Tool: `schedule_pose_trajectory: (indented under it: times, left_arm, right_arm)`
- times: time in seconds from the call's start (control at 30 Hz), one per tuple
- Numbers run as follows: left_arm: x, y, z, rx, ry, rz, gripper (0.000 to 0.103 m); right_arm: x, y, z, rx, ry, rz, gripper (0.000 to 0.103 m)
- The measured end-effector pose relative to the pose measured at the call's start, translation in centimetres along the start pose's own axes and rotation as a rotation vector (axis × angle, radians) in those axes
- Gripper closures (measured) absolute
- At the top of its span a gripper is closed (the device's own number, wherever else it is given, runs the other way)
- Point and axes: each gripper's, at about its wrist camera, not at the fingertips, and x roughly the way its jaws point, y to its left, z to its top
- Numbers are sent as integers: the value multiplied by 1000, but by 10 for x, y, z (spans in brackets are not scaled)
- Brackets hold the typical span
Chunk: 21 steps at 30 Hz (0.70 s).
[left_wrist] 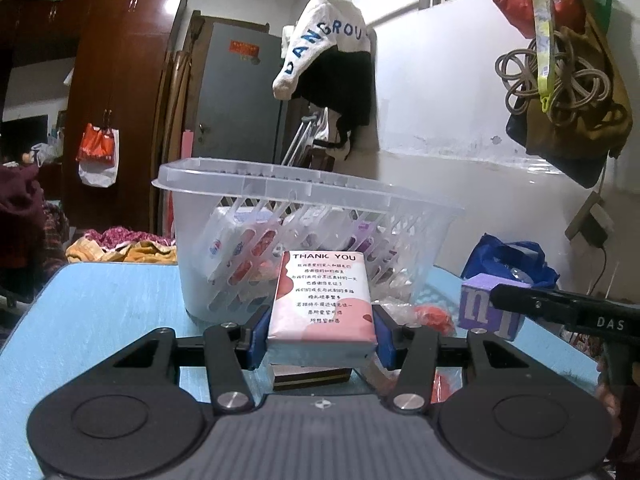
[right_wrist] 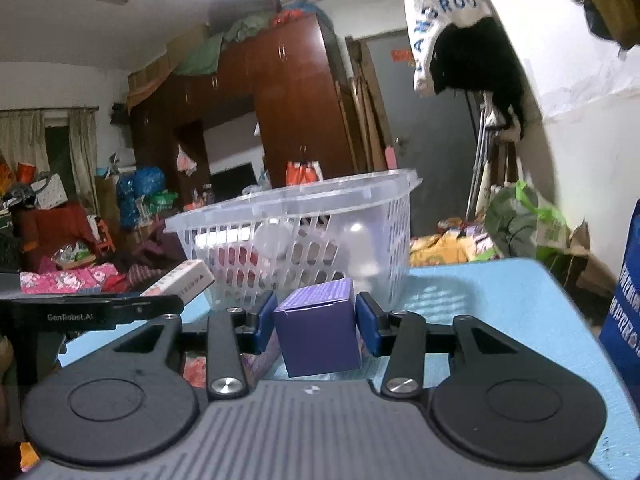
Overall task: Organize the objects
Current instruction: 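Grasp a white THANK YOU tissue pack with the left tool while the right tool grasps a purple cube box, then lift both items over the white basket and open both tools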
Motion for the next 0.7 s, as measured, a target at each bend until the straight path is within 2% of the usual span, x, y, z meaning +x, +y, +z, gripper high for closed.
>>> schedule_pose_trajectory:
  times: [0.1, 0.27, 0.37, 0.43, 0.57, 0.63, 0.7]
  left_arm:
    - [-2, -1, 0, 5, -19, -3, 48]
    - [-4, -2, 1, 13, -34, 4, 48]
    - [-15, -6, 1, 25, -91, 16, 48]
    - [-23, -7, 5, 14, -123, -29, 48]
    - [-34, -16, 40, 50, -192, -30, 48]
    - [-26, -18, 69, 53, -192, -38, 48]
    - [-5, -17, 98, 54, -161, -5, 48]
  right_arm:
    - [-5, -2, -1, 8, -28, -7, 56]
    - [-4, -2, 2, 10, -25, 5, 56]
    - [-9, 1, 6, 16, -24, 28, 56]
    - [-18, 10, 16, -13, -46, 25, 56]
    - [-27, 30, 62, -69, -111, 43, 56]
    - [-19, 45, 91, -134, -139, 23, 56]
    - [7, 55, 115, -199, -120, -21, 56]
